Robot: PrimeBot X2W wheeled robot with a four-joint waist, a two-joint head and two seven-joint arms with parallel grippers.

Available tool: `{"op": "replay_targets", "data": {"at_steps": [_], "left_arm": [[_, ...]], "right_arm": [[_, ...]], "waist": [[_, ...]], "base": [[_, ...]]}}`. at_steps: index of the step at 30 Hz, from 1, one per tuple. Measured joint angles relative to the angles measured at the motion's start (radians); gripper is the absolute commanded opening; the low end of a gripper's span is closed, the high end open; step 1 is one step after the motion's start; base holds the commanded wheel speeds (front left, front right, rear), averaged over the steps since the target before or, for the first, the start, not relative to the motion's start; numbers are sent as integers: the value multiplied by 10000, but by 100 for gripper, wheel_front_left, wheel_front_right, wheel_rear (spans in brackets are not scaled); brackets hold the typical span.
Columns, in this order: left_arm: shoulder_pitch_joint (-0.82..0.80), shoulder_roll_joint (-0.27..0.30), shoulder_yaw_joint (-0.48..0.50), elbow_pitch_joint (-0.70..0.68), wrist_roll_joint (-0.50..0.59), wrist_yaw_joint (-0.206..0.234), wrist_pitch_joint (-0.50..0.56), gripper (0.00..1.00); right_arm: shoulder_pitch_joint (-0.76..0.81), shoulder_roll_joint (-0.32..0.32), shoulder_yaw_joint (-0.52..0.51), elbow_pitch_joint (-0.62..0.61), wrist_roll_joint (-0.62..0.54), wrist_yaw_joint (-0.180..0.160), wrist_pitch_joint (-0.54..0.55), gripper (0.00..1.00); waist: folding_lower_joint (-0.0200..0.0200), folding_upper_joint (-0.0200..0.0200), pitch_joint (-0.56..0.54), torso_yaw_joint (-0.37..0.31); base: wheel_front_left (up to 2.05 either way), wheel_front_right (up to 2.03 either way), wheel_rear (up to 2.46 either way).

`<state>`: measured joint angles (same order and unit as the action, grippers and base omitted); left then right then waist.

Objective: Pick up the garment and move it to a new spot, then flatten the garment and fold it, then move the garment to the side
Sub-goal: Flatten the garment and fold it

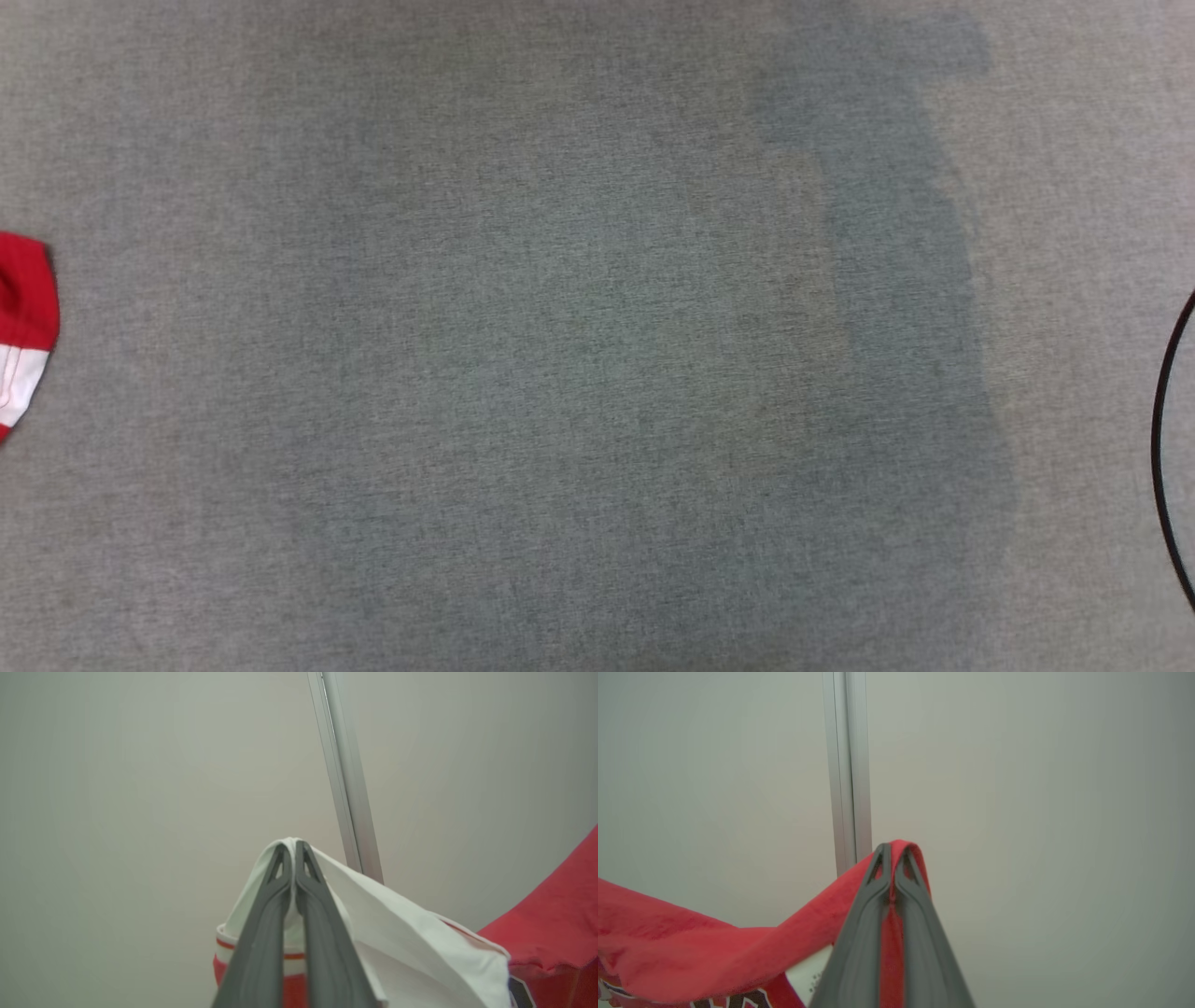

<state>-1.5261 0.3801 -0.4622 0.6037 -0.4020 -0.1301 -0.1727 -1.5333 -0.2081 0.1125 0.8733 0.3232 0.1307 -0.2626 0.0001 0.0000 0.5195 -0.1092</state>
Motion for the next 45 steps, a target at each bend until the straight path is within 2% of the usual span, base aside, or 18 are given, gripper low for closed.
{"op": "replay_targets", "data": {"at_steps": [3, 6, 14, 19, 27, 34, 45], "left_arm": [[684, -36, 29, 79, -209, 6, -290, 0], [1692, -184, 125, -125, -405, 259, -594, 0], [5705, -247, 725, -1233, -897, 784, -876, 0], [8269, -683, 1267, -2539, -899, 1114, -890, 0], [11950, -1365, 1546, -3534, -819, 1239, -890, 0], [14107, -1760, 1839, -3946, -805, 1453, -890, 0], [16391, -1896, 1929, -4890, -746, 1960, -840, 0]], "right_arm": [[677, -15, 98, -186, 247, 0, 0, 0], [1547, 48, 217, -575, 525, 0, 2, 0], [4905, 174, 514, -2236, 930, 0, 2, 0], [7208, 182, 401, -3172, 1139, 0, 0, 0], [10860, 221, -102, -4059, 1651, 0, 0, 0], [13276, 506, -468, -4458, 1889, 0, 0, 0], [15462, 504, -1122, -5553, 1664, 0, 299, 0]], "waist": [[-1, 0, 36, 116], [0, 0, 2, 238], [-2, 0, -632, 491], [-2, 0, -1287, 748], [-4, 0, -2411, 1062], [-4, 0, -3209, 1120], [-3, 1, -4105, 1013]], "base": [[0, 0, 0], [0, 0, 0], [0, 0, 0], [0, 0, 0], [0, 0, 0], [0, 0, 0], [0, 0, 0]]}}
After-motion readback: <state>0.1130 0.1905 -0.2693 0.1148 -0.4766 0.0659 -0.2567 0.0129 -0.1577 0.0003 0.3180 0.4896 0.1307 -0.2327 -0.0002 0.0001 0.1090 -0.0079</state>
